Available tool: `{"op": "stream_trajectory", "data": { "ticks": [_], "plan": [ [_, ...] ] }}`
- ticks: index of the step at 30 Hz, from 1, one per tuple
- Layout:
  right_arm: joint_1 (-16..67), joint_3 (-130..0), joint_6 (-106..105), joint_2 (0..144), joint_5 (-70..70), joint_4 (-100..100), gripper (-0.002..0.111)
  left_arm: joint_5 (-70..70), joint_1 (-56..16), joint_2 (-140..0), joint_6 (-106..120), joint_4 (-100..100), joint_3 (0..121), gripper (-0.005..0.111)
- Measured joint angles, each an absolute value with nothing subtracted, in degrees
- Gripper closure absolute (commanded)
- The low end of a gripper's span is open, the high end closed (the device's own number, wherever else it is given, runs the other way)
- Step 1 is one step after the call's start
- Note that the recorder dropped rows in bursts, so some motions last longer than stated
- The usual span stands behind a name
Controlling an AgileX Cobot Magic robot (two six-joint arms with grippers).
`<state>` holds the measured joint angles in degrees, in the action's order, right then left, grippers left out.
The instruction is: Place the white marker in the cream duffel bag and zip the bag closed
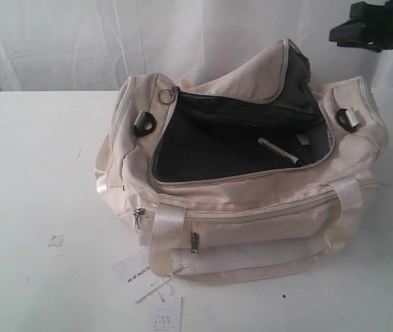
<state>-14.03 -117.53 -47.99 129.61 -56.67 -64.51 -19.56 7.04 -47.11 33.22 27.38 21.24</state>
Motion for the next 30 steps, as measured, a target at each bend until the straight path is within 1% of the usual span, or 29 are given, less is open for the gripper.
{"op": "stream_trajectory", "data": {
  "ticks": [2,3,5,8,10,17,19,20,21,23,24,30],
  "plan": [
    [-11.2,-118.3,-49.7,130.2,-49.3,-66.0,0.05,-19.6,7.0,-47.1,33.2,27.4,21.2,0.107],
    [-9.2,-118.6,-50.2,131.2,-44.4,-66.6,0.05,-19.7,7.0,-47.1,33.2,27.4,21.2,0.107],
    [-6.4,-118.6,-50.5,132.9,-40.0,-66.8,0.05,-19.7,7.0,-47.1,33.2,27.4,21.2,0.107],
    [-3.5,-118.6,-51.0,136.5,-32.7,-66.8,0.05,-19.7,7.0,-47.1,33.2,27.4,21.2,0.107],
    [-2.9,-118.6,-51.0,138.1,-29.7,-67.0,0.05,-19.7,7.0,-47.1,33.2,27.4,21.2,0.107],
    [-1.1,-120.2,-52.9,140.6,-31.5,-69.5,0.05,-19.7,7.0,-47.1,33.2,27.4,21.2,0.107],
    [-0.3,-120.3,-54.4,140.6,-32.7,-69.6,0.055,-19.7,7.0,-47.1,33.2,27.4,21.2,0.107],
    [0.0,-120.3,-55.0,140.6,-33.3,-69.7,0.06,-19.7,7.0,-47.1,33.2,27.4,21.2,0.107],
    [0.2,-120.3,-55.5,140.6,-34.2,-69.7,0.068,-19.7,7.0,-47.1,33.2,27.4,21.2,0.107],
    [0.6,-120.3,-55.9,140.6,-35.9,-69.7,0.089,-19.7,7.0,-47.1,33.2,27.4,21.2,0.107],
    [0.7,-120.3,-55.9,140.6,-36.6,-69.7,0.108,-19.7,7.0,-47.1,33.2,27.4,21.2,0.107],
    [0.7,-120.3,-55.6,138.1,-41.3,-68.8,0.108,-19.7,7.0,-47.1,33.4,27.4,21.2,0.107]
  ]
}}
